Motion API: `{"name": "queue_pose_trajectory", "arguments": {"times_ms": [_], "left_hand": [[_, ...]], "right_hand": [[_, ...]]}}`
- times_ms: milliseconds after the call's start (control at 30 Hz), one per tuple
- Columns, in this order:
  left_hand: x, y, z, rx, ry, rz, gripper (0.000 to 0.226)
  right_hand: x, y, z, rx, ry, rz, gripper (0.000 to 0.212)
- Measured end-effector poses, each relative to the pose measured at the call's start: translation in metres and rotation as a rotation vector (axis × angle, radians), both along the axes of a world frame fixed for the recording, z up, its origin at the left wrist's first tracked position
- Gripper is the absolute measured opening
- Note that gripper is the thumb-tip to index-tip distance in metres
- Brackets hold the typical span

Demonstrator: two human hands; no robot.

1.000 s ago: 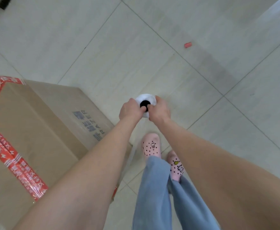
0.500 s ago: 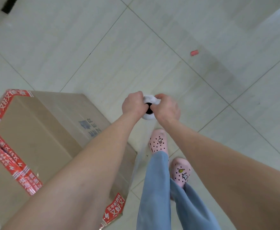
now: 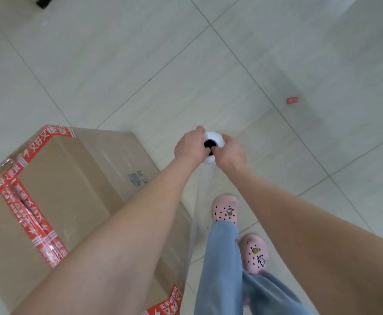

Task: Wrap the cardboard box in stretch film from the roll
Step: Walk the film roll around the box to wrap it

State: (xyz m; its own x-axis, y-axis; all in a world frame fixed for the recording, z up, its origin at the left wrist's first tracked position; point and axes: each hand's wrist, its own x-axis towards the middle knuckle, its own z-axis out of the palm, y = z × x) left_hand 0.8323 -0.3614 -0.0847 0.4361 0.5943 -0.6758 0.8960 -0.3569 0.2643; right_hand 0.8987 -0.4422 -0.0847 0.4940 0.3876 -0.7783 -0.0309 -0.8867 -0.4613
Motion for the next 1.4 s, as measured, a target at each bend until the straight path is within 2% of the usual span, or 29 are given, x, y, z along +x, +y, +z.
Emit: {"name": "queue_pose_trajectory", "arguments": {"times_ms": [167,300,367,500,667,767,833,933,1033,1133,1400], "left_hand": [[0.01,0.018,-0.003,0.077,-0.008,-0.18,0.027],[0.011,0.027,-0.005,0.11,-0.01,-0.121,0.024],[0.008,0.034,-0.008,0.086,-0.01,-0.018,0.021],[0.005,0.051,-0.011,0.049,0.009,0.221,0.01],[-0.005,0.082,-0.014,0.011,-0.018,0.574,0.009],[-0.016,0.093,-0.017,0.004,-0.029,0.761,0.014],[-0.022,0.097,-0.018,-0.003,-0.022,0.81,0.016],[-0.026,0.105,-0.018,0.001,0.098,0.665,0.019],[-0.02,0.113,-0.017,0.07,0.102,0.492,0.021],[-0.012,0.121,-0.015,0.088,0.098,0.345,0.027],[-0.007,0.137,-0.012,0.028,0.078,0.426,0.022]], "right_hand": [[0.003,0.014,0.001,-0.002,0.017,0.029,0.01],[0.012,0.026,0.008,-0.051,0.004,0.161,0.011],[0.016,0.036,0.012,-0.076,-0.01,0.22,0.015],[0.025,0.065,0.007,-0.098,-0.033,0.247,0.043],[0.024,0.098,-0.003,-0.015,-0.144,0.244,0.045],[0.014,0.117,-0.011,0.002,-0.011,0.261,0.055],[0.008,0.129,-0.016,-0.009,0.064,0.304,0.048],[0.008,0.144,-0.017,-0.03,0.066,0.352,0.032],[0.007,0.154,-0.014,-0.039,0.079,0.4,0.012],[0.006,0.159,-0.012,-0.045,0.099,0.396,0.014],[0.011,0.17,-0.013,-0.06,0.09,0.456,0.006]]}}
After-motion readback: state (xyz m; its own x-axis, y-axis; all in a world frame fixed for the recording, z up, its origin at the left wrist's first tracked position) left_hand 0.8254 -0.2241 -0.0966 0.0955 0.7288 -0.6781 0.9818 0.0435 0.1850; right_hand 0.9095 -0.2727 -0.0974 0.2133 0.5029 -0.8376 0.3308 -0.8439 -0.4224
